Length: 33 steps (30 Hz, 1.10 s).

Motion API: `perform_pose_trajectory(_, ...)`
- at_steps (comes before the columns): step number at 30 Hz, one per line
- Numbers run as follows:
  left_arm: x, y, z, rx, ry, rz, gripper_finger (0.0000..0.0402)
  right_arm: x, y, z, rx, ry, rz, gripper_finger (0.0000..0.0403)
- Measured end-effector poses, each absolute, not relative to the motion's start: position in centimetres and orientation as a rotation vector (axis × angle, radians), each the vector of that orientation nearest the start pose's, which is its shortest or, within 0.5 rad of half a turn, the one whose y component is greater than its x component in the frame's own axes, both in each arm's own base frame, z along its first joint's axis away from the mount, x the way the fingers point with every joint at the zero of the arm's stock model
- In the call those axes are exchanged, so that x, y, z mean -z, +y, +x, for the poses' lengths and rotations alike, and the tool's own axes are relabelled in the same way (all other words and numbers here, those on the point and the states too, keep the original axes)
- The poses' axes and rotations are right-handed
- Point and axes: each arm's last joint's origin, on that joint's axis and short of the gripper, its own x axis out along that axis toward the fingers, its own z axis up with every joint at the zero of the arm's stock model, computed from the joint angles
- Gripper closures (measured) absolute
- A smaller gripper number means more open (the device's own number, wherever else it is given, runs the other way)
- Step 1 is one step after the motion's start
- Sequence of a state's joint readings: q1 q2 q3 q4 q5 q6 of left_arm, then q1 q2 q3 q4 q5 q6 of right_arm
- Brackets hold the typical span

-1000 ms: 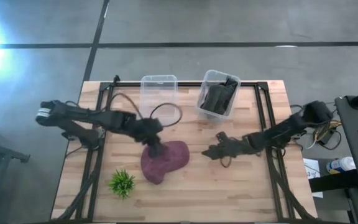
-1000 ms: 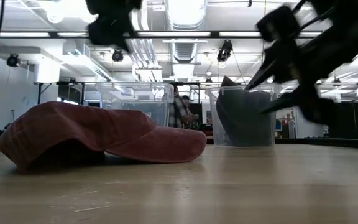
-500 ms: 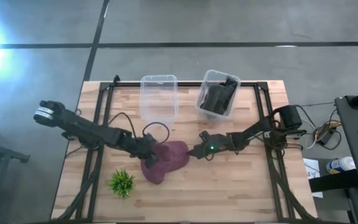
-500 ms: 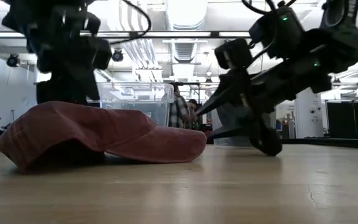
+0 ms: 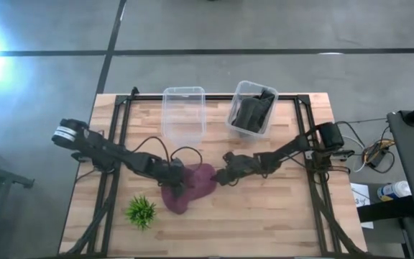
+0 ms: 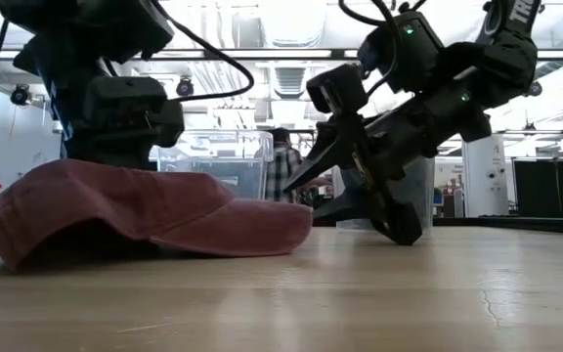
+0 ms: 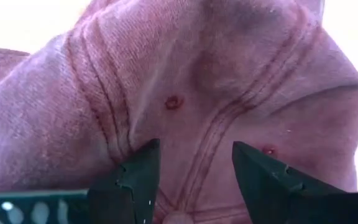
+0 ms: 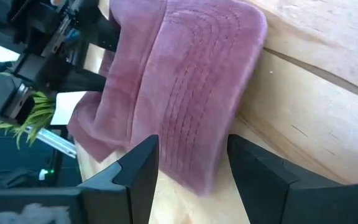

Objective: Pick and place caps into container
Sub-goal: Put the dark red cap into the left transparent container

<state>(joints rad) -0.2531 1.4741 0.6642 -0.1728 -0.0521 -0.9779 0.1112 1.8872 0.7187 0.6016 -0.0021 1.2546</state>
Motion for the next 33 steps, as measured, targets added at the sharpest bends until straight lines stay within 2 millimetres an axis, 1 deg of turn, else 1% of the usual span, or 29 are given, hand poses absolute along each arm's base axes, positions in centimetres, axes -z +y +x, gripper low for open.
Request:
perform_pose_trajectory(5, -14.6, -6.7, 26.4, -0.273, 0.939, -0.736, 0.0207, -9.5, 3.8, 34.2, 0.268, 0.576, 1.167, 0.0216)
perform_pose_trajectory(8, -14.7, -6.8, 27.0, -0.259, 0.922, -0.739, 0.0207, -9.9, 3.9, 34.9, 0.248, 0.569, 1.144, 0.0216)
perform_pose_trajectory(10, -14.9, -6.9, 27.2, -0.256, 0.918, -0.741, 0.0207, -10.6, 4.0, 35.1, 0.210, 0.563, 1.140, 0.0219)
perform_pose_trajectory(12, -15.4, -6.9, 27.3, -0.261, 0.901, -0.738, 0.0207, -11.4, 4.0, 35.2, 0.179, 0.535, 1.113, 0.0231)
perform_pose_trajectory(16, -17.6, -6.6, 27.1, -0.287, 0.838, -0.722, 0.0207, -13.4, 3.9, 35.1, 0.127, 0.482, 1.076, 0.0277)
perform_pose_trajectory(19, -20.1, -6.5, 26.5, -0.289, 0.783, -0.696, 0.0207, -14.3, 4.1, 35.1, 0.079, 0.479, 1.039, 0.0324)
perform_pose_trajectory(21, -22.1, -6.4, 26.1, -0.290, 0.735, -0.682, 0.0207, -15.4, 4.1, 35.0, 0.044, 0.457, 1.018, 0.0358)
perform_pose_trajectory(23, -24.4, -6.2, 25.4, -0.274, 0.687, -0.695, 0.0207, -17.2, 4.1, 35.4, 0.001, 0.401, 0.993, 0.0383)
perform_pose_trajectory(25, -27.1, -6.0, 24.6, -0.262, 0.650, -0.707, 0.0207, -18.7, 3.8, 35.4, -0.023, 0.358, 0.973, 0.0387)
perform_pose_trajectory(28, -31.8, -5.7, 22.7, -0.242, 0.591, -0.728, 0.0207, -21.8, 3.2, 35.4, -0.074, 0.272, 0.958, 0.0389)
perform_pose_trajectory(29, -33.9, -5.5, 22.0, -0.238, 0.535, -0.734, 0.0207, -23.0, 3.0, 35.4, -0.091, 0.243, 0.948, 0.0389)
perform_pose_trajectory(31, -37.0, -5.1, 20.5, -0.248, 0.447, -0.719, 0.0207, -25.5, 2.5, 35.3, -0.109, 0.179, 0.912, 0.0389)
perform_pose_trajectory(33, -40.1, -4.7, 19.0, -0.254, 0.329, -0.685, 0.0207, -27.8, 1.9, 34.9, -0.086, 0.164, 0.852, 0.0389)
